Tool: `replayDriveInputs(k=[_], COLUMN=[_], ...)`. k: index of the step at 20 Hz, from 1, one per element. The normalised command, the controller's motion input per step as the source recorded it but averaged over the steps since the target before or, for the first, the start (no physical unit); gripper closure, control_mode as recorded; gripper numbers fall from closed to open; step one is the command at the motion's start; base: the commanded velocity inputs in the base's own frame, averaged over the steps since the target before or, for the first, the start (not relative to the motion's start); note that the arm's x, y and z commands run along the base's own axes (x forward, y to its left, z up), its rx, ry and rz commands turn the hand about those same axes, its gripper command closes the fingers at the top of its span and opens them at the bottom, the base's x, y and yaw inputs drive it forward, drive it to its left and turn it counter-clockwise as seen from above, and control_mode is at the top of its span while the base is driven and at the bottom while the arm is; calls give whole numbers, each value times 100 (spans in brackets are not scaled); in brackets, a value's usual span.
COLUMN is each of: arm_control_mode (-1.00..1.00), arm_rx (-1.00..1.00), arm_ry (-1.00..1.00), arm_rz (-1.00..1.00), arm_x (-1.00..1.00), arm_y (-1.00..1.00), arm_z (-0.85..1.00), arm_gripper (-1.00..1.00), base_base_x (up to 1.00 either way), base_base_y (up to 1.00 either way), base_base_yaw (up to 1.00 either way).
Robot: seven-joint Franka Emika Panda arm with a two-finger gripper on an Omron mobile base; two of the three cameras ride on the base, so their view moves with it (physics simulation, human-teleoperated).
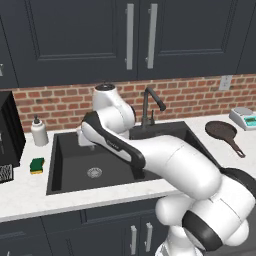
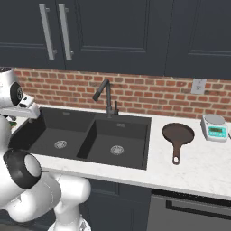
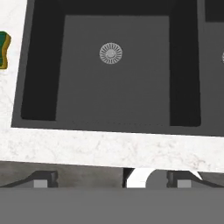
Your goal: Pick the pan and sponge and place them into the sink. Then turn on the water.
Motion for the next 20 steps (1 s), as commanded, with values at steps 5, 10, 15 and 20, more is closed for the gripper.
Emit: replayDriveInputs(k=[5,10,15,20], arm_control_mode=[-100,-100,-100,-100], arm_rx=[0,0,0,0], arm_ry=[14,4,0,0], arm_rz=[4,0,0,1], arm_x=[0,3,11,6], arm_y=[16,1,29,47], arm_z=[-18,-10,-33,-37], arm_gripper=[-100,-100,-100,-100], base_base_x=[0,0,0,0], base_base_y=[0,0,0,0], base_base_yaw=[0,0,0,0])
